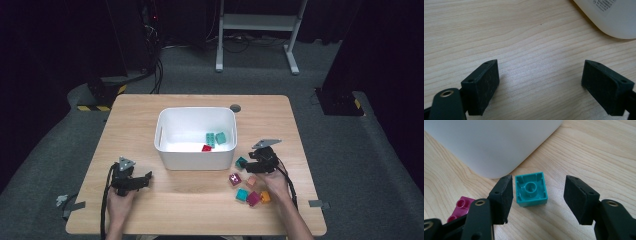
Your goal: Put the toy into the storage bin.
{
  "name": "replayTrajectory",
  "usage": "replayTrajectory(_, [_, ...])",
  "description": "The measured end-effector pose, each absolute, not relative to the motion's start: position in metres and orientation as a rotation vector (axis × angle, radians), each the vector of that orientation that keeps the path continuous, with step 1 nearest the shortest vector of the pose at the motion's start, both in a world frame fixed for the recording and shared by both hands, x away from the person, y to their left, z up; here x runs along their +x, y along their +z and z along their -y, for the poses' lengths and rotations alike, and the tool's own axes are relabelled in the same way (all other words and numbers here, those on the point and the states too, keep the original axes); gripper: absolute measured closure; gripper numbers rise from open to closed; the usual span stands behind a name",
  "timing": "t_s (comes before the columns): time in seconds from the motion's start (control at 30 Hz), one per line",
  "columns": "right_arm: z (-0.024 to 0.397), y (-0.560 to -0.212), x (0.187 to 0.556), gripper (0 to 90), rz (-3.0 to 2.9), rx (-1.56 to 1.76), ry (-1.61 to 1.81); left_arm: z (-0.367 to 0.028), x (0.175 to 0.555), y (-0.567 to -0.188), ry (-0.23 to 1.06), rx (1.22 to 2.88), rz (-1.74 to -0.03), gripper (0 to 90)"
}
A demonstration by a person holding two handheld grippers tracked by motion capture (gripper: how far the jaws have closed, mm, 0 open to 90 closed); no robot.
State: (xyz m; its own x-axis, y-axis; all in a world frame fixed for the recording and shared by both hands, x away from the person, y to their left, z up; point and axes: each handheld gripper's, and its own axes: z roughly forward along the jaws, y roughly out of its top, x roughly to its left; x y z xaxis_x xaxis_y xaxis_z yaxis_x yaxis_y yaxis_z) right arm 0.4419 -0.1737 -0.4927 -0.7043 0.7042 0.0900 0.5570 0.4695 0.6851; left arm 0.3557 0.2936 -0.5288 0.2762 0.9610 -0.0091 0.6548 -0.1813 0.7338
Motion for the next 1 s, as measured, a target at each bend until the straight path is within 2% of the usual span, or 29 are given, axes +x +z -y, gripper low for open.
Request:
replayTrajectory(0.33, [0.169,-0.499,0.447,44.3,-2.552,1.083,1.020,-0.294,0.356,-0.529,0.624,1.919,-1.451,14.6])
replayTrajectory(0.47, [0.167,-0.501,0.448,47.9,-2.558,1.078,1.021,-0.294,0.356,-0.529,0.623,1.919,-1.451,14.6])
replayTrajectory(0.63, [0.166,-0.503,0.448,57.1,-2.578,1.052,0.988,-0.294,0.356,-0.529,0.624,1.919,-1.451,14.6])
replayTrajectory(1.0, [0.168,-0.501,0.446,58.9,-2.559,1.041,0.979,-0.293,0.356,-0.529,0.623,1.914,-1.452,14.6])
